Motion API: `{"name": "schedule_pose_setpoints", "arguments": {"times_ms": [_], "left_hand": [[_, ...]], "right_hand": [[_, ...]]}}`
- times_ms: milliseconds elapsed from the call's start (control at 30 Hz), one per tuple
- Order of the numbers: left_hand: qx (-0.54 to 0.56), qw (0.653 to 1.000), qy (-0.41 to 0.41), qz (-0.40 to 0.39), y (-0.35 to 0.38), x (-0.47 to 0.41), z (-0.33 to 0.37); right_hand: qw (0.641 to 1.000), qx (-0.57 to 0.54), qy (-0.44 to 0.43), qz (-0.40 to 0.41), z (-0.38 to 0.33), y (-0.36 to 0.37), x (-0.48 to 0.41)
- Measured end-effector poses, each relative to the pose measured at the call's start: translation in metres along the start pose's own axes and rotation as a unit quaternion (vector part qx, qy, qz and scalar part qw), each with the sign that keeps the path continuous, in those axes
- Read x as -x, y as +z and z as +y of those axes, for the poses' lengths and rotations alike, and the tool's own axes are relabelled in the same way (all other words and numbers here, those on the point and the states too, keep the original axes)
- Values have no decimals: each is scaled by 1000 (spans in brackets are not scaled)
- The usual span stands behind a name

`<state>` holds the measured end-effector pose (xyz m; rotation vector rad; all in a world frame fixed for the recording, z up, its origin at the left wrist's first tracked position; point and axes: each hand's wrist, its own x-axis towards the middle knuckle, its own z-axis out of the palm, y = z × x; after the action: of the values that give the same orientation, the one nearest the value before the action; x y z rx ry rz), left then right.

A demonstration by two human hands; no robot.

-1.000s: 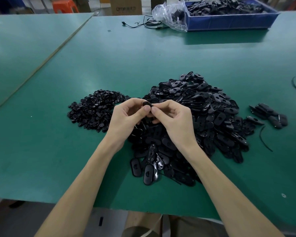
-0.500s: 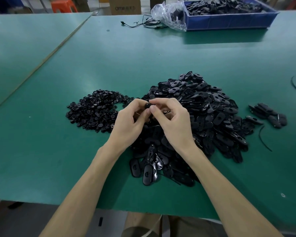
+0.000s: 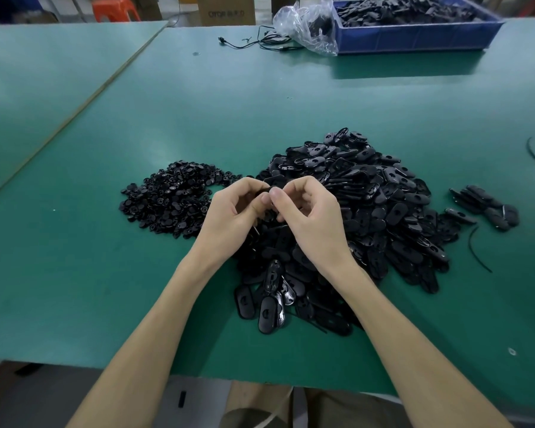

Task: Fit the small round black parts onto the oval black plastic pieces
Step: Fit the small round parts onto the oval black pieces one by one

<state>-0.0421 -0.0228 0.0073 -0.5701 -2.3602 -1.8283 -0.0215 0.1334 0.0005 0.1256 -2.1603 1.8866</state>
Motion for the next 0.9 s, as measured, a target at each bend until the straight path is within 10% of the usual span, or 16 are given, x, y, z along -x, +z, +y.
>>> {"name": "schedule_pose_setpoints", "arguments": {"times_ms": [900], "left_hand": [[-9, 999, -50, -9, 0, 3, 10]], "right_hand": [[999, 28, -31, 11, -5, 1, 5]]}}
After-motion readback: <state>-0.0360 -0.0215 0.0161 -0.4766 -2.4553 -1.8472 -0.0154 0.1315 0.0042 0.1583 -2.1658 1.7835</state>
